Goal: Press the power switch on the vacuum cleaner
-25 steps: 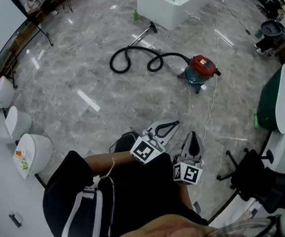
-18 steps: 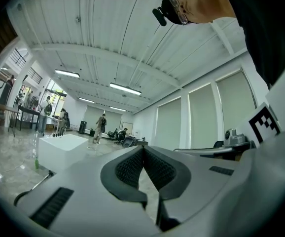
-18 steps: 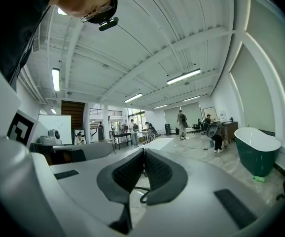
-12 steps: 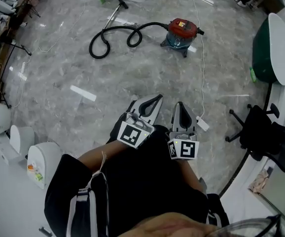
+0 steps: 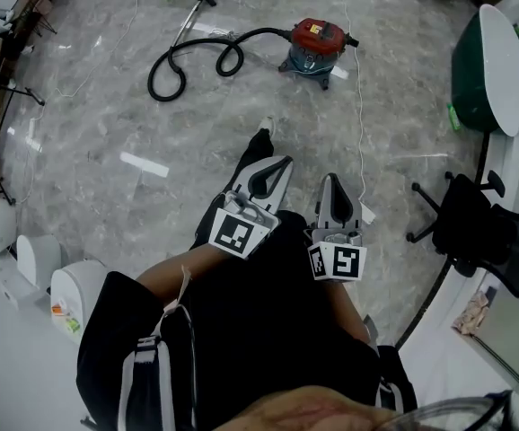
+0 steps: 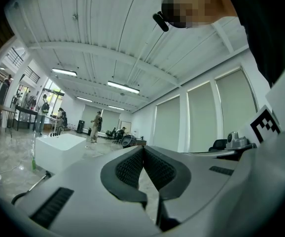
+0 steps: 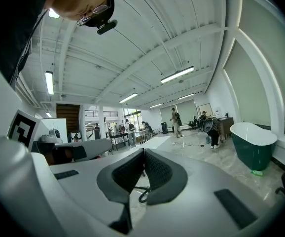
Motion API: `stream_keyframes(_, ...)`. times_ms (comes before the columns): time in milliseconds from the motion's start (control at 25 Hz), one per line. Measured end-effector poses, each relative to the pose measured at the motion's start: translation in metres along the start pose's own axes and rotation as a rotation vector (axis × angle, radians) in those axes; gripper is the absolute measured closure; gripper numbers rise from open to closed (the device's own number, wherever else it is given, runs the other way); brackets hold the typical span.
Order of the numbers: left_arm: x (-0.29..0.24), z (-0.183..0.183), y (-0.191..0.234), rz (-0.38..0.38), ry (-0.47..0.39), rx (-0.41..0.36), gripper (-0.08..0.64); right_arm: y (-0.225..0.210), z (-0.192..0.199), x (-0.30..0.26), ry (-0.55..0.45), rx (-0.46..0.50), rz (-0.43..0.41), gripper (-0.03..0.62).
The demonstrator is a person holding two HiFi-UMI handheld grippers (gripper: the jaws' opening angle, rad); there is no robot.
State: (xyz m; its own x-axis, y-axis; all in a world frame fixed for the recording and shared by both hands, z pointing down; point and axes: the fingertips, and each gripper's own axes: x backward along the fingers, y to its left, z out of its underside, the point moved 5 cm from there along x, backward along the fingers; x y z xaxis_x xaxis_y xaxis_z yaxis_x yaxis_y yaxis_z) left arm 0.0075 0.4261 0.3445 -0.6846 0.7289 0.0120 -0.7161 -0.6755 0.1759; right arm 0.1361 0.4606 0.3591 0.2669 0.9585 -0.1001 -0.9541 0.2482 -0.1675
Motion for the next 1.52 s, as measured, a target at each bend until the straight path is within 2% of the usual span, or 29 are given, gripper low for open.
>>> stream_keyframes(360,-0.056,-0.005,0.004,0.082,-0.027,0.007,0.541,-0.039,-0.013,-0.025,-0.011,0.023,0.053,0.575)
stream_keyframes(600,-0.104,0.000,0.029,0.102,-0.044,-0.013,0.541,-0.070,-0.015,-0.071,-0.018,0.026,0.075,0.575)
stream_keyframes(760,-0.153,0.010,0.062,0.104,-0.009,-0.009,0.541,-0.097,-0.010,-0.122,-0.001,0.010,0.096,0.575)
stream_keyframes(960,-0.216,0.000,0.103,0.113,-0.005,-0.010,0.541,-0.118,-0.024,-0.199,0.022,0.026,0.094,0.575)
stream_keyframes(1160,-0.241,-0.017,0.148,0.070,-0.013,-0.035,0.541,-0.120,-0.031,-0.257,0.034,-0.006,0.069,0.575)
stream_keyframes(1320,-0.264,-0.013,0.185,0.041,0.035,-0.039,0.541,-0.126,-0.031,-0.301,0.068,-0.029,0.064,0.575)
stream_keyframes(1400,-0.273,-0.020,0.200,0.044,0.022,-0.019,0.541,-0.127,-0.031,-0.320,0.092,-0.031,0.077,0.575)
stream_keyframes(1520,-0.286,-0.021,0.225,0.048,0.042,0.056,0.541,-0.124,-0.036,-0.351,0.128,-0.012,0.084,0.575)
